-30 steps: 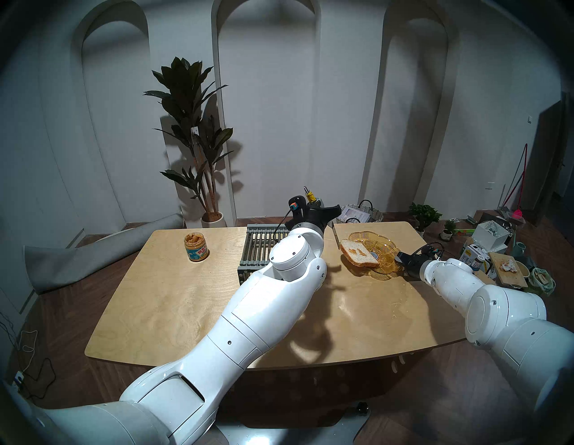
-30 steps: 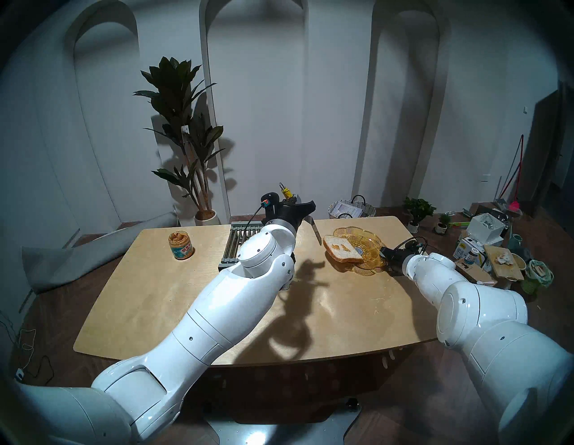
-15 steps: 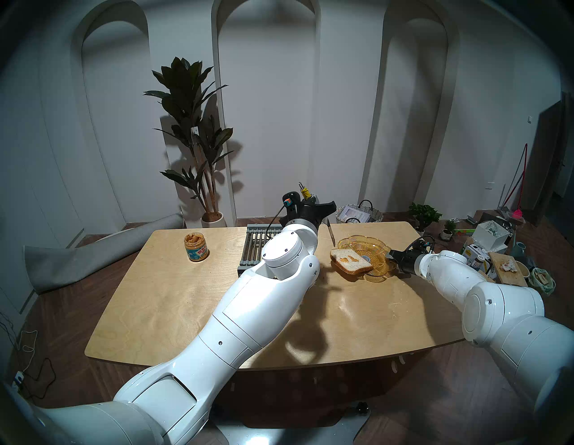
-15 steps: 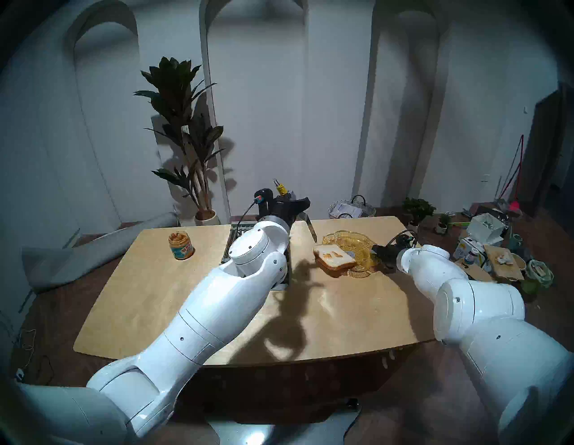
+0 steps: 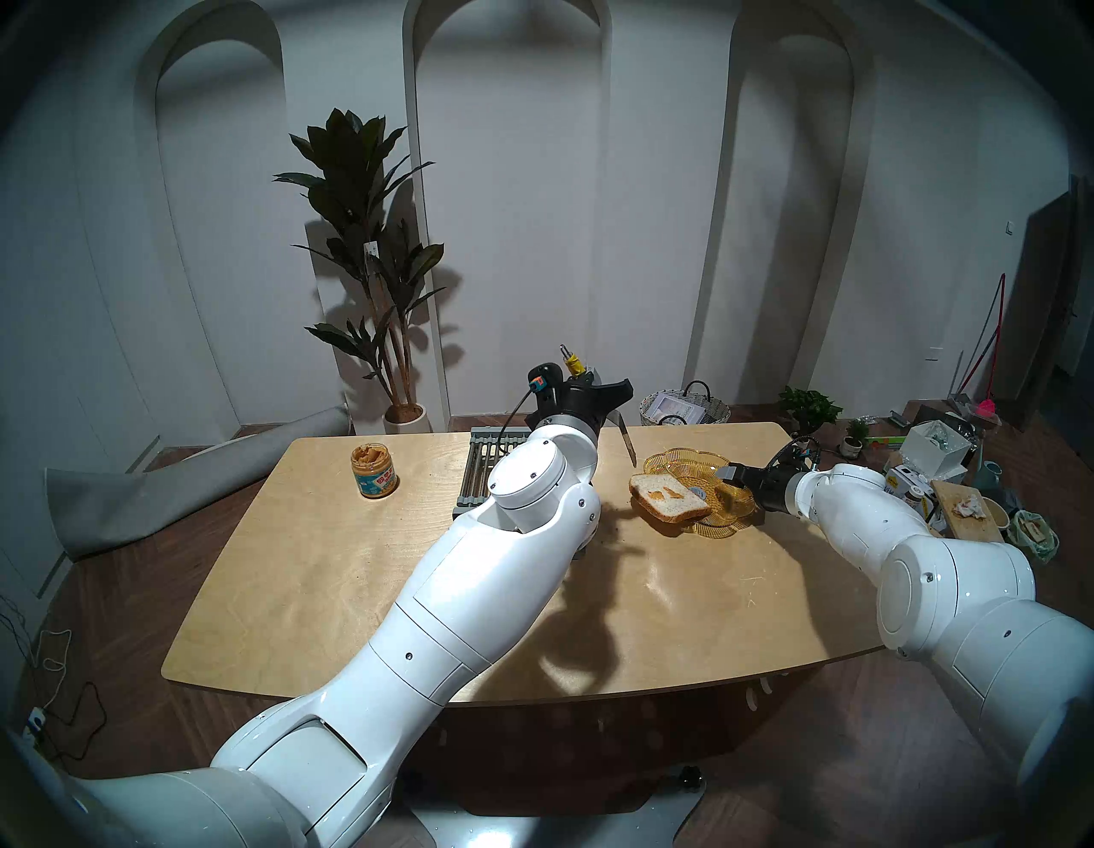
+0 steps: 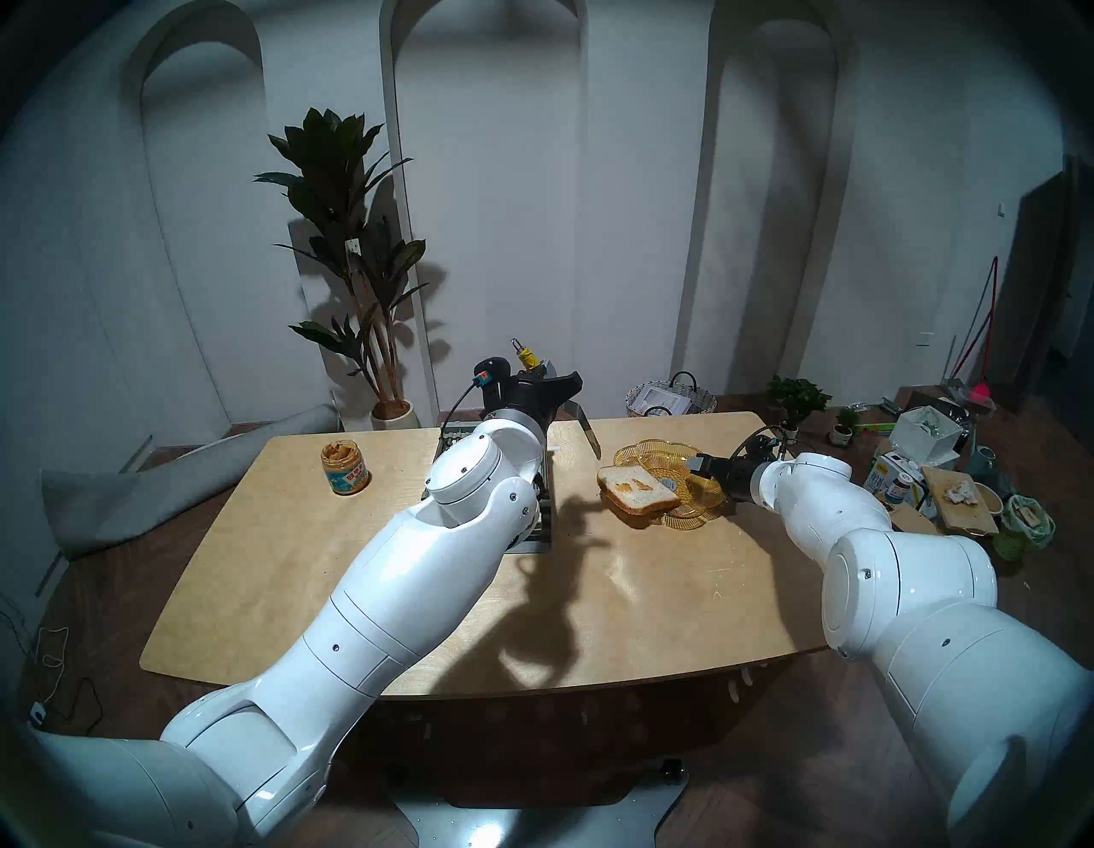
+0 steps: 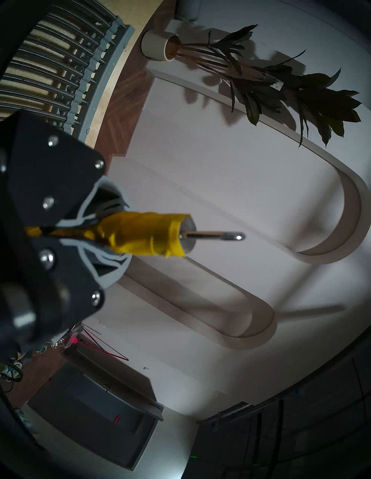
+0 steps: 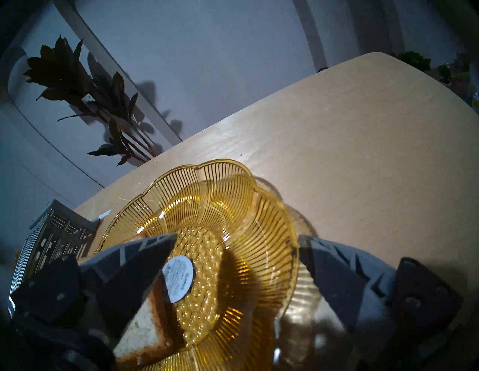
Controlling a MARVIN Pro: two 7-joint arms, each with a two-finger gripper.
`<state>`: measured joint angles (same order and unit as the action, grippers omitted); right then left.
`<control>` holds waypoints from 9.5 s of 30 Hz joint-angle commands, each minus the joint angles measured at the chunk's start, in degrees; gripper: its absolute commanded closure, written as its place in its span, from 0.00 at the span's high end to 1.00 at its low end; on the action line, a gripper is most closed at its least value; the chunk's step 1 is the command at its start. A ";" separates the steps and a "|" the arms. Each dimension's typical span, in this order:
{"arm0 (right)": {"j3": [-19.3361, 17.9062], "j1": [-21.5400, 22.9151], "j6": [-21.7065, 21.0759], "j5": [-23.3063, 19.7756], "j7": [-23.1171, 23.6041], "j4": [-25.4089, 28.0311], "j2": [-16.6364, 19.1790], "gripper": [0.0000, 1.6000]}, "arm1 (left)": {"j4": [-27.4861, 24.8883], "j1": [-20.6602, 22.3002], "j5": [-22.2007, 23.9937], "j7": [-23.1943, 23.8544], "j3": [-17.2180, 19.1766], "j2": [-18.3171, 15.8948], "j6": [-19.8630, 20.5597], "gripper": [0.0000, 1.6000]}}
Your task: Spread peanut butter over the slice of bread with the knife
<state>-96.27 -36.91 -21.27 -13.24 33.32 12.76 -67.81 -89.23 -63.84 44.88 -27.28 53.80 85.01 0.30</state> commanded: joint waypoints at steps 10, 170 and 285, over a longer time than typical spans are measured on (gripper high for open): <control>0.27 3.84 4.22 1.66 1.17 9.05 5.96 1.00 | -5.15 0.89 -3.18 -0.38 1.58 -3.11 -1.85 0.00; -6.99 -32.51 -0.47 -1.15 -12.76 71.60 -13.62 1.00 | 10.36 -11.34 -30.03 -11.35 -2.41 -10.55 -27.16 0.00; 7.36 -28.93 15.90 5.64 -22.04 63.60 -21.14 1.00 | 0.23 -17.26 16.48 44.83 27.70 -44.73 -3.65 1.00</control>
<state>-87.73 -67.17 -10.54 -4.55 8.04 76.10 -88.23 -90.59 -83.58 56.30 12.45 80.26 39.73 -4.02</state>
